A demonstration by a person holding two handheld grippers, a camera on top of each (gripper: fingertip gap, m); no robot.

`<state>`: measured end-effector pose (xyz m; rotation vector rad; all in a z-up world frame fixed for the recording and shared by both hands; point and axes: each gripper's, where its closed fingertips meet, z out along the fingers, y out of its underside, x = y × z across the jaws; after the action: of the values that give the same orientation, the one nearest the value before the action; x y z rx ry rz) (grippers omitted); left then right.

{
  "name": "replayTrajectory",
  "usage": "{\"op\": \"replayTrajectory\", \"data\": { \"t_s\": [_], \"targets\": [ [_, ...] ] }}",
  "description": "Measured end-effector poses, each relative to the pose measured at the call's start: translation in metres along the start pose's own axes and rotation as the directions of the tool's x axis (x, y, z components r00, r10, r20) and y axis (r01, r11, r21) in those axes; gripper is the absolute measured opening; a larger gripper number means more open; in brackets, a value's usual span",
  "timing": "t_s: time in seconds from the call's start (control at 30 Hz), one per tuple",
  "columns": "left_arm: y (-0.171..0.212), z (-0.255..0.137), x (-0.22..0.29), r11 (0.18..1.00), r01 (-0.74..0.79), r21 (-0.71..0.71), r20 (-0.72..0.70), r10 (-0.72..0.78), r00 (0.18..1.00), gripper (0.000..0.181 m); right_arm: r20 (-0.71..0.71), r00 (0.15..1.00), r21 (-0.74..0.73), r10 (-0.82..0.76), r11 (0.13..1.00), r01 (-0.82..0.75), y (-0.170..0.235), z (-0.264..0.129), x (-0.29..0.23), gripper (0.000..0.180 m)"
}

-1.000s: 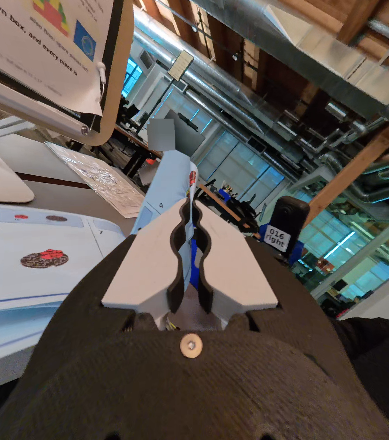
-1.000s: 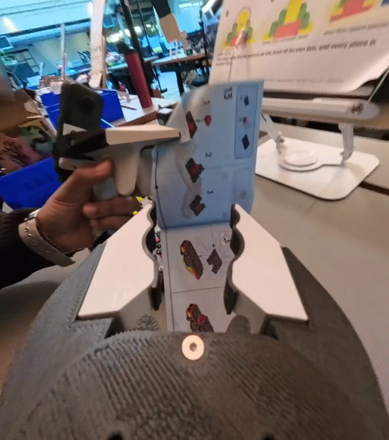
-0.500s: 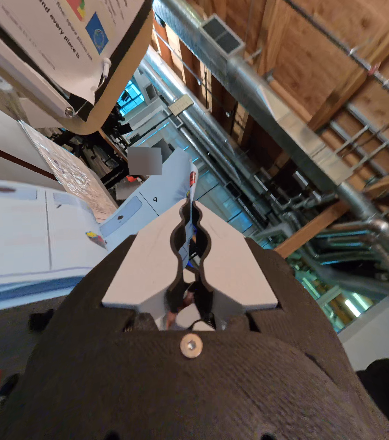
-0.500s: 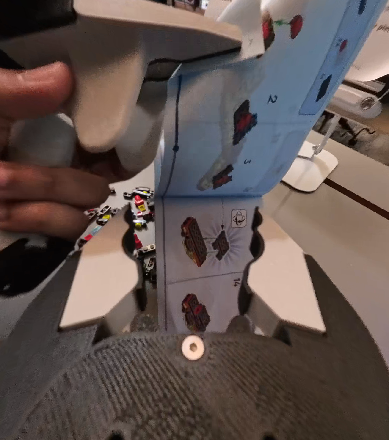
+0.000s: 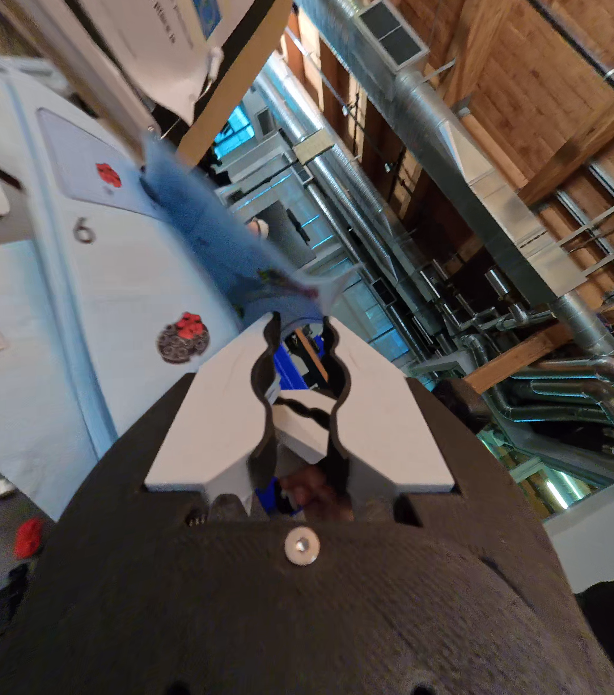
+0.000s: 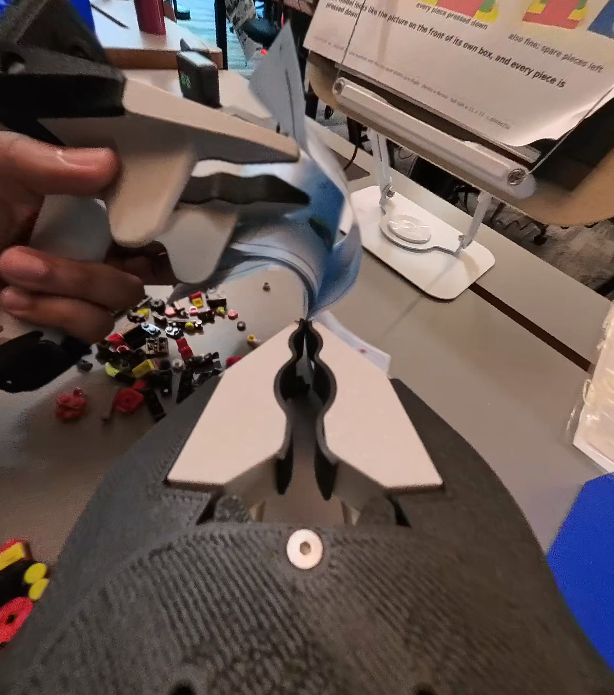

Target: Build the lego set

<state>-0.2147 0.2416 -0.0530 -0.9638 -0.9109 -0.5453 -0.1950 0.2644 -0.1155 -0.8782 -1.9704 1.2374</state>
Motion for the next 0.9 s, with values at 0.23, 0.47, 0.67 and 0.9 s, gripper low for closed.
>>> {"op": "replayTrajectory", "data": {
  "t_s": [0.23,0.47,0.67,0.9],
  "targets": [
    [0.009,-0.008,-0.043,0.988,0.142,-0.063,0.09,-0.136,0.987,0.027,0.013,0.993,-0.083,-0.12,0.989,0.121,0.02,0.01,-0.014,0.0],
    [0.019,-0.014,-0.063,0.982,0.108,-0.155,0.208,-0.075,0.975,0.021,0.048,0.997,-0.127,-0.054,0.99,0.059,0.039,0.016,-0.016,0.0],
    [0.024,-0.016,-0.068,0.96,-0.064,-0.271,0.281,0.143,0.949,0.018,0.069,0.998,-0.161,-0.008,0.987,0.019,0.052,0.022,-0.018,0.0],
    [0.022,-0.013,-0.058,0.911,-0.259,-0.32,0.281,0.353,0.893,0.015,0.086,0.995,-0.21,0.056,0.977,-0.037,0.069,0.026,-0.018,0.0]
  ]
}}
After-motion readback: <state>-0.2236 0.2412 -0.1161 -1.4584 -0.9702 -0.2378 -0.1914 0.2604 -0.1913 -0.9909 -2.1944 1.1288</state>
